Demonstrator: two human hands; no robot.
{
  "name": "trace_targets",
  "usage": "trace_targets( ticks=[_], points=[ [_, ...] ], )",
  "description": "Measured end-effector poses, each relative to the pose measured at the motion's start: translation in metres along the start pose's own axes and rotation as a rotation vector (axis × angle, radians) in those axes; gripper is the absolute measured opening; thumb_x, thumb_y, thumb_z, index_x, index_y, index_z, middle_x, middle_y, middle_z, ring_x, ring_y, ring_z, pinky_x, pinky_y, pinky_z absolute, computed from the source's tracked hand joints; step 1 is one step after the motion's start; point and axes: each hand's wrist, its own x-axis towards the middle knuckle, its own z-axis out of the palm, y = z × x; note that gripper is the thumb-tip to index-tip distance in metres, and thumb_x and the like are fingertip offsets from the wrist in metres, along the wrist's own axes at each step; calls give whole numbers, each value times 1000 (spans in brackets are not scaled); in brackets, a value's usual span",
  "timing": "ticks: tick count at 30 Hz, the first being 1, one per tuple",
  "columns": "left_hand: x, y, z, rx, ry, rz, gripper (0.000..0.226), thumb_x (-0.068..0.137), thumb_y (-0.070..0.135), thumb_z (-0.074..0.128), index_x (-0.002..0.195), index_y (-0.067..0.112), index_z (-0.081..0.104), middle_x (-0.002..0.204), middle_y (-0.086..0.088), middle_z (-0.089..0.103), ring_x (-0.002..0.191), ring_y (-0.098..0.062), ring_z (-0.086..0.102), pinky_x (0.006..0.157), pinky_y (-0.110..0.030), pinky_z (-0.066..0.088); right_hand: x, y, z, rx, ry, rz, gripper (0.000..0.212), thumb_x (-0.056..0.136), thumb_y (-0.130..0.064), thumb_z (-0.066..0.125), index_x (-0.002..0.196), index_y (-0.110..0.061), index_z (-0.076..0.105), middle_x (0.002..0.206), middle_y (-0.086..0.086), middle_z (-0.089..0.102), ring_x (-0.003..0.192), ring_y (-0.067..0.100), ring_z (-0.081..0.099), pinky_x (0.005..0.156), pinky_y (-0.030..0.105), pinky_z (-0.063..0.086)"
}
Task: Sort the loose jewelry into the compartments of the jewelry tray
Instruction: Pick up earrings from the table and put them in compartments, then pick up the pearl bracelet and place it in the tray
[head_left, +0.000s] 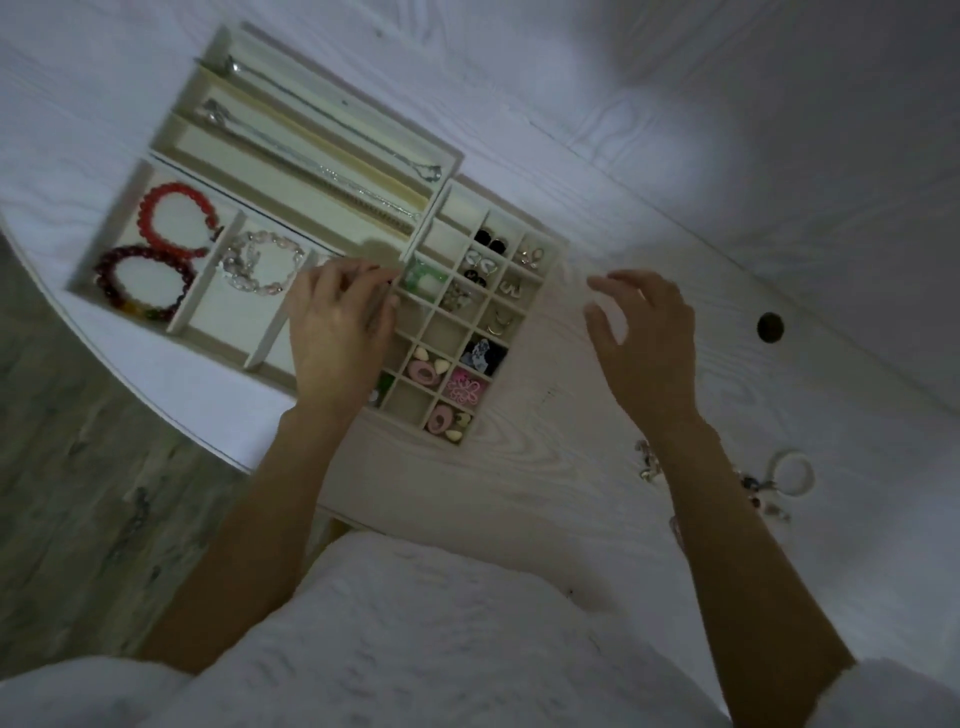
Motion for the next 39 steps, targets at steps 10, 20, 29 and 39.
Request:
trace_targets(
  ticks=[10,20,29,39],
  points=[
    [-61,150,21,-370,-481,485,32,94,27,49,117,13,66,99,-2,67,92,-20,59,79,-32,49,-227,132,-24,-126,-3,697,63,84,-37,44,131,6,47,132,36,44,119,53,43,101,61,34],
    [-126,209,98,96,-682,623,48,85,31,42,127,15,58,138,-5,51,122,-28,48,87,-41,46,-236,134,-19,116,54,665,47,85,-30,63,130,-22,55,150,18,27,137,37,22,108,49,21],
    [-122,222,97,86,-640,632,34,86,19,49,110,6,69,127,-11,61,111,-33,61,90,-44,50,-171,218,-63,57,7,917,30,91,-17,52,117,-1,53,119,19,55,107,32,53,83,34,41],
    [-99,269,62,-540,-764,150,59,89,17,67,142,24,41,144,9,42,129,-5,38,100,-13,33,-157,134,-108,342,73,165,6,84,-5,54,86,0,55,83,11,53,69,21,48,62,31,37]
  ],
)
